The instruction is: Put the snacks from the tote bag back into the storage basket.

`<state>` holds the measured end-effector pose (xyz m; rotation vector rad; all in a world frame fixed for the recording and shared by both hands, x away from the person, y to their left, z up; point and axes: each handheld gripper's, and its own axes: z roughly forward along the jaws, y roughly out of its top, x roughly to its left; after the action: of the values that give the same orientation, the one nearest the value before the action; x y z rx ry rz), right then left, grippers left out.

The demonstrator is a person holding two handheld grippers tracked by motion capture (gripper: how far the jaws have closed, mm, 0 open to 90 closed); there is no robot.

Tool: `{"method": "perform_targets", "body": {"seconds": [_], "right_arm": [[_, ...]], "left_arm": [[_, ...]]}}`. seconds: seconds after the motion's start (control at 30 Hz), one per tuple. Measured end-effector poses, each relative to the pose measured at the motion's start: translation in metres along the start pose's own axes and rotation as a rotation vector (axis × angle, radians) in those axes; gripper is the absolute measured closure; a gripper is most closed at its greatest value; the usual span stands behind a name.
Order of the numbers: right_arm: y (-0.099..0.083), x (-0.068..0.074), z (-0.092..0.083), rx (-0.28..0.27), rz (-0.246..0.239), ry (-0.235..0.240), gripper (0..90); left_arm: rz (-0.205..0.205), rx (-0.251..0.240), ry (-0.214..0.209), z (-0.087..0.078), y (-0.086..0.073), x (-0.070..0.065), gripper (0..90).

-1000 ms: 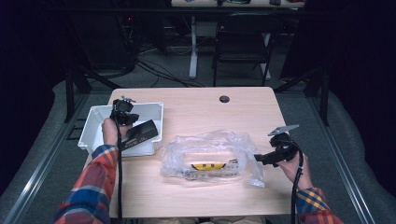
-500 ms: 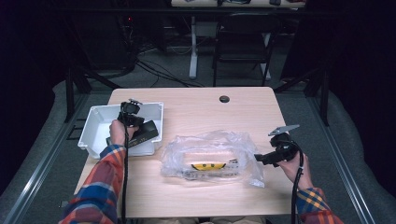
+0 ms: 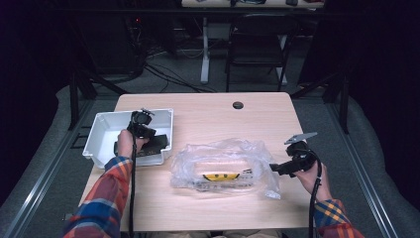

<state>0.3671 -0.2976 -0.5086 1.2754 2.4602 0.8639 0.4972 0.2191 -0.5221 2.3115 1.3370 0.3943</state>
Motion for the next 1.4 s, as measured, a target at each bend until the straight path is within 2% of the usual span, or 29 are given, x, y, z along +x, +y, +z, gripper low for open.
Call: {"method": "perform_targets", "body": {"seconds": [0.17,0.43,0.57,0.67,0.7,0.77,0.83,0.9,0.97,1.03,1.1,1.2,1.4], "right_arm": [[0.000,0.000,0.000,0.002,-0.002,-0.005,6.7],[0.000,0.000,0.000,-0.002,-0.001,-0.004,6.7],[0.000,0.000,-0.001,-0.005,0.005,-0.011,6.6],[0.000,-0.001,-0.001,-0.007,0.004,-0.009,6.6],[0.000,-0.001,-0.001,-0.009,0.005,-0.010,6.6],[0.000,-0.001,-0.001,-0.008,0.004,-0.010,6.6],[0.000,-0.001,-0.002,-0.006,0.002,-0.010,6.6],[-0.001,-0.001,-0.002,-0.012,0.006,-0.013,6.6],[-0.001,-0.001,-0.002,-0.012,0.007,-0.015,6.5],[-0.001,-0.002,-0.002,-0.011,0.007,-0.016,6.5],[-0.001,-0.002,-0.003,-0.012,0.008,-0.016,6.5],[-0.001,-0.001,-0.003,-0.013,0.009,-0.016,6.4],[-0.001,-0.001,-0.004,-0.017,0.009,-0.017,6.5]], "left_arm": [[-0.004,0.002,-0.015,0.001,-0.002,0.001,89.7],[-0.004,0.009,-0.010,0.000,-0.004,0.002,89.4],[-0.005,-0.007,-0.011,-0.003,-0.004,0.004,87.8],[-0.011,-0.023,-0.005,-0.007,-0.004,0.005,79.9],[-0.016,-0.024,-0.001,-0.009,-0.004,0.006,72.7],[-0.007,-0.027,-0.004,-0.013,-0.004,0.007,69.0],[-0.003,-0.029,0.000,-0.019,-0.005,0.006,57.8],[0.002,-0.041,0.005,-0.026,-0.005,0.006,51.5],[0.000,-0.057,0.000,-0.033,-0.007,0.005,42.9],[-0.005,-0.076,-0.021,-0.042,-0.009,0.005,36.5],[-0.006,-0.102,-0.035,-0.050,-0.012,0.002,31.7],[0.022,-0.112,-0.045,-0.063,-0.015,-0.005,26.1],[0.077,-0.135,-0.036,-0.087,-0.027,-0.023,19.2]]}}
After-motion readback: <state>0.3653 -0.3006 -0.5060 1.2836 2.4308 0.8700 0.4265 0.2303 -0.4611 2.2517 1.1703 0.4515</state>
